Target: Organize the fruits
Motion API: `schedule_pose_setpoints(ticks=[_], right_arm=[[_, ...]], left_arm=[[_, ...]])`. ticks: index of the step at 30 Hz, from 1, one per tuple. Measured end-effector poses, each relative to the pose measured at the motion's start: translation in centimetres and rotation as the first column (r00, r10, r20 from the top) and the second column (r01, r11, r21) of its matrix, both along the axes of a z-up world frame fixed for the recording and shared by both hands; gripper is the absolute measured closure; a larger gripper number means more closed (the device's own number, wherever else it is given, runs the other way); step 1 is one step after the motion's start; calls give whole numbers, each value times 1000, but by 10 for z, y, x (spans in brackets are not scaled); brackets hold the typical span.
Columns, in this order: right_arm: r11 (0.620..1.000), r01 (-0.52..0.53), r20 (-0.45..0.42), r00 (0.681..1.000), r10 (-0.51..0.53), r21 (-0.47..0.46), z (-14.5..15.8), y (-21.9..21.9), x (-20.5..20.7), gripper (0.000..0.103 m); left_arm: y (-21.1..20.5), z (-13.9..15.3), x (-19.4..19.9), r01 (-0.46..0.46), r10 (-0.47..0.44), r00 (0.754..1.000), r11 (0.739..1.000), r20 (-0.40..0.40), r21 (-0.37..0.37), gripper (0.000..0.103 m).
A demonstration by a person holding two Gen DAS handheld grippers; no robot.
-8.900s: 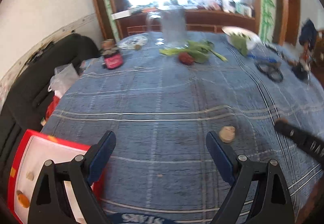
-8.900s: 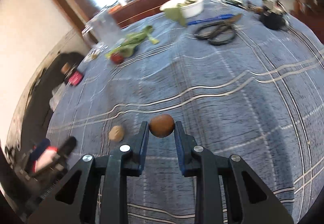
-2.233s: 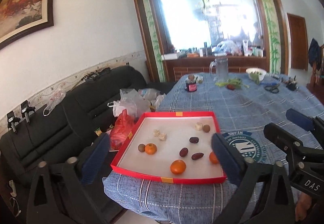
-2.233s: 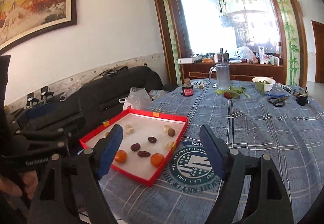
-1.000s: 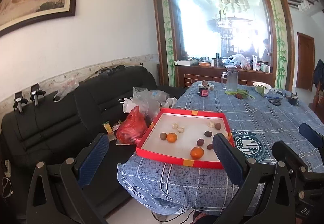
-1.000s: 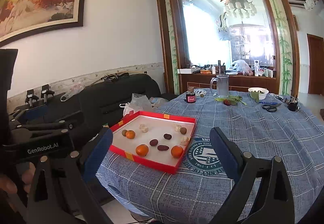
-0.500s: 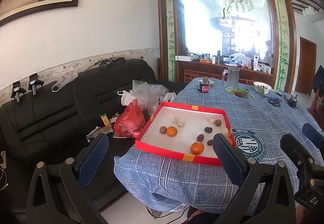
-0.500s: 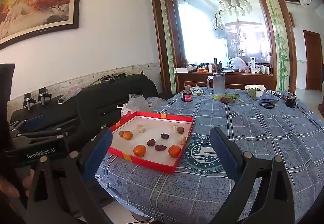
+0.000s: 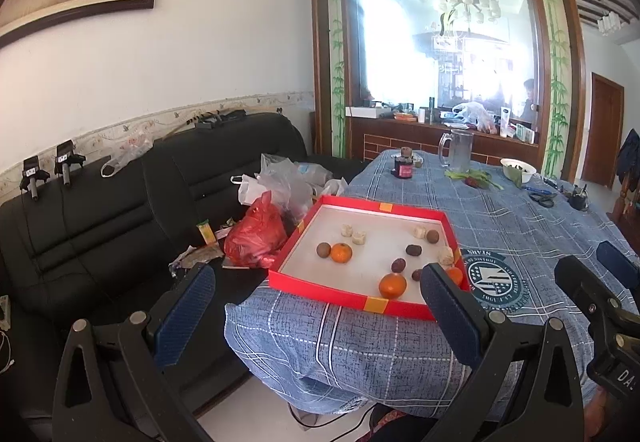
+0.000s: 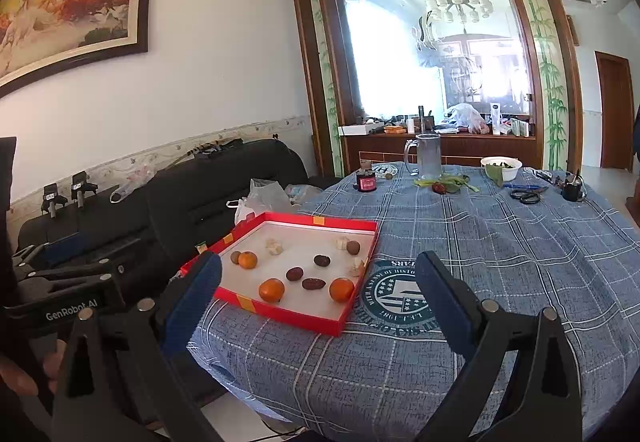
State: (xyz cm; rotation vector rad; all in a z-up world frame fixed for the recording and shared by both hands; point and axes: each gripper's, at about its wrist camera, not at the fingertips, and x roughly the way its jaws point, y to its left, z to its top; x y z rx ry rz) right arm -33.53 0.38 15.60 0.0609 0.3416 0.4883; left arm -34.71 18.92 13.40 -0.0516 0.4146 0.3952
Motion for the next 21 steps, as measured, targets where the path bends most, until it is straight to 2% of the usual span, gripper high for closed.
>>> schedule_pose_setpoints(ticks=[21], right_arm=[[1000,-2,-33,999,1,-19,-8,6,2,5]], left_arm=[[8,-9,0,4,-5,1000,1000,-26,-24,0]])
